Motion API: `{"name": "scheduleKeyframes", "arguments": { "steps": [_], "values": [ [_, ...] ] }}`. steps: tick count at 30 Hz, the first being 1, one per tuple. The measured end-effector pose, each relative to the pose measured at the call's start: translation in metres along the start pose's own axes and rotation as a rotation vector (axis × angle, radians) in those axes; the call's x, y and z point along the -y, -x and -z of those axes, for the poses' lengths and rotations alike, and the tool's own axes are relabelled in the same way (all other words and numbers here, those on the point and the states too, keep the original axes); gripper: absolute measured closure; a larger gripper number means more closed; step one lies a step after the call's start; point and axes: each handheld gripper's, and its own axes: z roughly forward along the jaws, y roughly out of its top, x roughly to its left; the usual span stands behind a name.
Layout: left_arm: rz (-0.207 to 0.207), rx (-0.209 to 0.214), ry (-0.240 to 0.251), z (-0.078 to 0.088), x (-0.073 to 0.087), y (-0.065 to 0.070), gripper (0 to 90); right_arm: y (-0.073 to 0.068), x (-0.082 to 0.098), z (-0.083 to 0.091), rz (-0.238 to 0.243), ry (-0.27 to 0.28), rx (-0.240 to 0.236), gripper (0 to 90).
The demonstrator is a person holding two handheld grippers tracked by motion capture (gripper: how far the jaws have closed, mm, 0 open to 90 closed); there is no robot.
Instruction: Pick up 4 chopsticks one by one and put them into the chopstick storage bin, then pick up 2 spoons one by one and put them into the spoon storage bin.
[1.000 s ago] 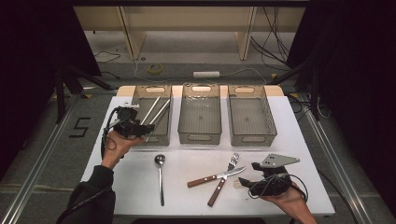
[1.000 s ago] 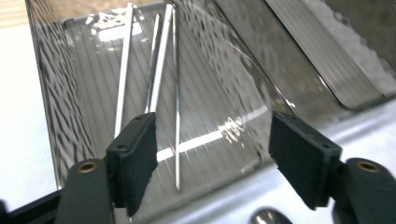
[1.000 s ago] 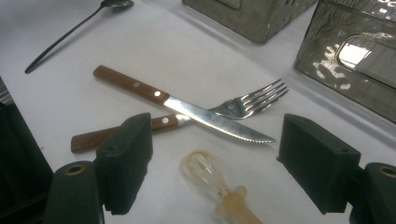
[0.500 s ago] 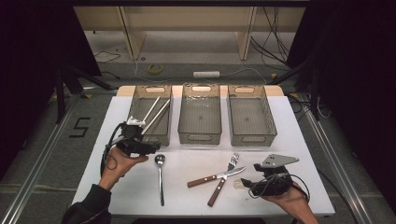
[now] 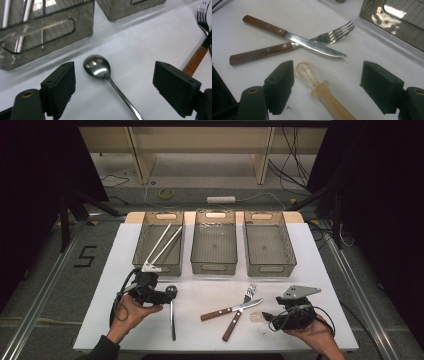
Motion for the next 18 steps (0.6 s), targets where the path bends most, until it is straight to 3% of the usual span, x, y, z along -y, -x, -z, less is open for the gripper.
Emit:
{"name": "scheduleKeyframes", "arguments": {
  "steps": [10,18],
  "values": [
    [0.022,0.0,0.006,0.001,0.016,0.011,17.9,-0.003,-0.001,-0.001,0.001,-0.004,-0.003,27.6],
    [0.024,-0.002,-0.025,-0.002,0.025,0.015,17.9,-0.004,-0.001,-0.002,0.007,-0.008,-0.004,27.6]
  ]
}}
